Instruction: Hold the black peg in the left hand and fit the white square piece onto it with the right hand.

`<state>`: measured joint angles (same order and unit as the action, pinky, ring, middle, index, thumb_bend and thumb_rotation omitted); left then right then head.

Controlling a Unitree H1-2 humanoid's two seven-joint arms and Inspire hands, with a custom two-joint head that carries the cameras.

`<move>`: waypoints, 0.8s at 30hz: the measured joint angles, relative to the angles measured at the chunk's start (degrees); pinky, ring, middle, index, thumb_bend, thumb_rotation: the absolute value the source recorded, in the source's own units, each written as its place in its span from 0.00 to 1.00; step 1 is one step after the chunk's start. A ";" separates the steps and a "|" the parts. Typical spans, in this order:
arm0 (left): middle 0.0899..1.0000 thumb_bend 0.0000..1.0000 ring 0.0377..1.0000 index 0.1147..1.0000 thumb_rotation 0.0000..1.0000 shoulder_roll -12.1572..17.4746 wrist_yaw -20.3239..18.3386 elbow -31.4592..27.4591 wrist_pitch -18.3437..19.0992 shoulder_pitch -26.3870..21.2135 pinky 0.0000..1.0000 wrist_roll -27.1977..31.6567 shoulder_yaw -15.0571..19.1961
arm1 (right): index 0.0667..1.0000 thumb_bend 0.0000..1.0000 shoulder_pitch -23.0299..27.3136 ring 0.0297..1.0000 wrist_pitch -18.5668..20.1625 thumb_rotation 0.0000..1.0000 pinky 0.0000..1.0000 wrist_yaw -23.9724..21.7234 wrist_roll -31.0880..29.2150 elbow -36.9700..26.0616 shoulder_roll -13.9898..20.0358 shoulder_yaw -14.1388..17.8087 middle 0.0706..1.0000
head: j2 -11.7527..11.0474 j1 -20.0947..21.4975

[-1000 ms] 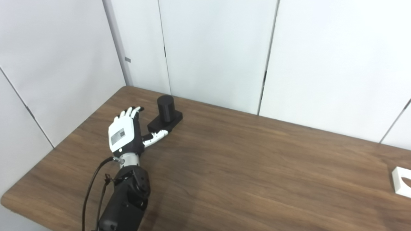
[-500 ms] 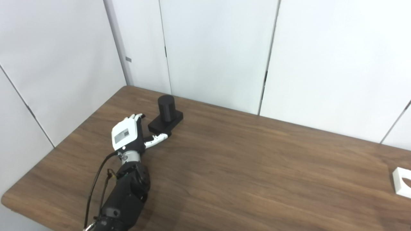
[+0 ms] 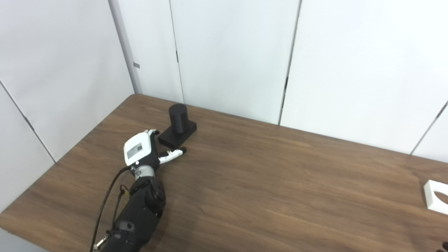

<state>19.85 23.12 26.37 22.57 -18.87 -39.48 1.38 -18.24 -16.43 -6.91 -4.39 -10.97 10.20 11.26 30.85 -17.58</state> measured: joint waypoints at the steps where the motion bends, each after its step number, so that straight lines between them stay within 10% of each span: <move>1: 0.89 0.97 0.91 0.77 0.58 0.02 0.00 0.32 0.00 -0.28 0.93 0.10 -0.23 | 0.84 0.66 0.00 0.80 -0.04 0.73 0.67 0.00 0.00 0.00 -0.03 -0.01 0.84 | 0.00 0.09; 15: 0.85 0.96 0.89 0.73 0.56 0.88 1.91 7.40 -0.41 -4.80 0.89 0.42 -3.52 | 0.85 0.67 -0.51 0.82 0.13 0.72 0.72 -0.02 -1.80 -0.64 -0.18 -1.13 0.85 | 0.09 1.06; 24: 0.78 0.82 0.85 0.53 0.33 0.65 6.44 10.25 -4.51 -6.15 0.88 4.26 -3.22 | 0.85 0.66 -0.55 0.83 0.14 0.71 0.72 -0.02 -1.83 -0.65 -0.18 -1.25 0.85 | 0.35 1.14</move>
<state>20.50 29.56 36.62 18.06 -25.02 -35.22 -1.84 -18.79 -16.29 -6.92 -6.22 -11.62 10.02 10.02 31.20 -16.44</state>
